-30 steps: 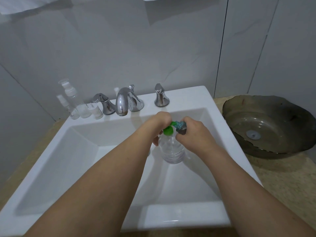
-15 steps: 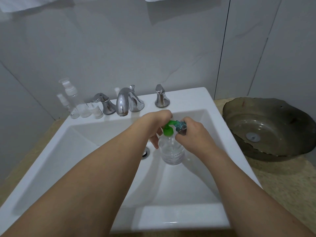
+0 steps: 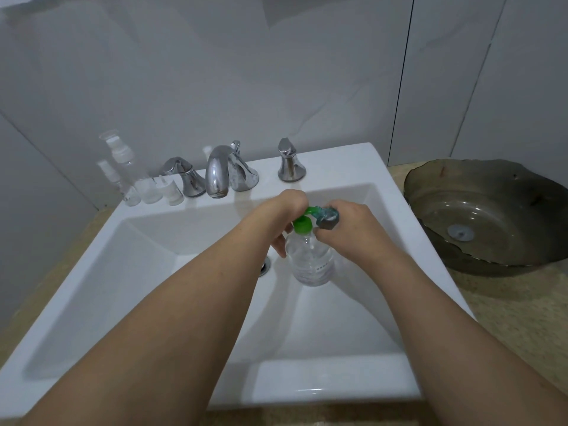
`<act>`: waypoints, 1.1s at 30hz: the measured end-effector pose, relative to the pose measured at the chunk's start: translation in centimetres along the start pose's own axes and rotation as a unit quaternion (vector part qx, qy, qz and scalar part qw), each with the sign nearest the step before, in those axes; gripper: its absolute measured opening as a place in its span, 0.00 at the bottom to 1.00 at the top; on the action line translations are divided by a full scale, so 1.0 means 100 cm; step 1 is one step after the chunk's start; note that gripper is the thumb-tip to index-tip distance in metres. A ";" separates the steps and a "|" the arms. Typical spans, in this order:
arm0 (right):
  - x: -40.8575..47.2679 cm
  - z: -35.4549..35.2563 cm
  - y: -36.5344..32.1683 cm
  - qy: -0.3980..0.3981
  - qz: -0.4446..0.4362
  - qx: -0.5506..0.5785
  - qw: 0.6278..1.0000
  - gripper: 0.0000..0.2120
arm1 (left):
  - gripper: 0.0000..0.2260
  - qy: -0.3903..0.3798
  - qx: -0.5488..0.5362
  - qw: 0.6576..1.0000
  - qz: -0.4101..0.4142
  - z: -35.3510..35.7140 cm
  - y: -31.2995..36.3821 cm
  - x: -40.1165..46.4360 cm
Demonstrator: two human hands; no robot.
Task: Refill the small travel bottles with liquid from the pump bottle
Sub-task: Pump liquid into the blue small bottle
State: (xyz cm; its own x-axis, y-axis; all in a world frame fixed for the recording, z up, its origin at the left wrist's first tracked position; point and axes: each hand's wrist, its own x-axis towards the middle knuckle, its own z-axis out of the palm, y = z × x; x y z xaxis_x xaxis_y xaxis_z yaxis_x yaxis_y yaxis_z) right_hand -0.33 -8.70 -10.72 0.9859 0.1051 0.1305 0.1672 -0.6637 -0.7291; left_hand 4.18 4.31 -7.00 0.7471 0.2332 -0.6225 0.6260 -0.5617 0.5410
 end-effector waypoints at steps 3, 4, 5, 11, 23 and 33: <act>0.000 0.001 0.000 -0.006 -0.003 0.005 1.000 0.07 | 0.19 0.005 0.000 1.000 0.002 0.001 0.000 0.000; 0.000 0.001 0.000 -0.011 -0.001 0.009 1.000 0.08 | 0.19 0.008 -0.001 1.000 0.003 0.002 0.000 0.000; -0.001 0.001 0.000 -0.020 0.003 0.016 1.000 0.09 | 0.19 0.010 -0.001 1.000 0.003 0.002 -0.001 0.000; -0.003 0.000 0.000 -0.082 0.026 0.049 0.995 0.16 | 0.19 0.014 0.006 1.000 0.002 0.005 0.000 0.000; -0.007 -0.008 -0.003 -0.072 0.032 0.076 0.994 0.10 | 0.24 -0.088 -0.031 0.995 -0.030 -0.009 0.003 0.002; -0.011 -0.011 -0.002 -0.055 0.017 0.068 0.996 0.13 | 0.20 -0.059 0.002 0.998 -0.033 -0.004 0.008 0.005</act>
State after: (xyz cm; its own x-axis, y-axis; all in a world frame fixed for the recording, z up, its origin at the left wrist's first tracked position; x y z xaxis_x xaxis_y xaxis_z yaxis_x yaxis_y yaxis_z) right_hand -1.42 -9.51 -9.97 0.9848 0.1700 0.0341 0.1255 -0.5631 -0.8168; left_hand 5.15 4.34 -6.65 0.6735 0.1749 -0.7182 0.6714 -0.5514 0.4953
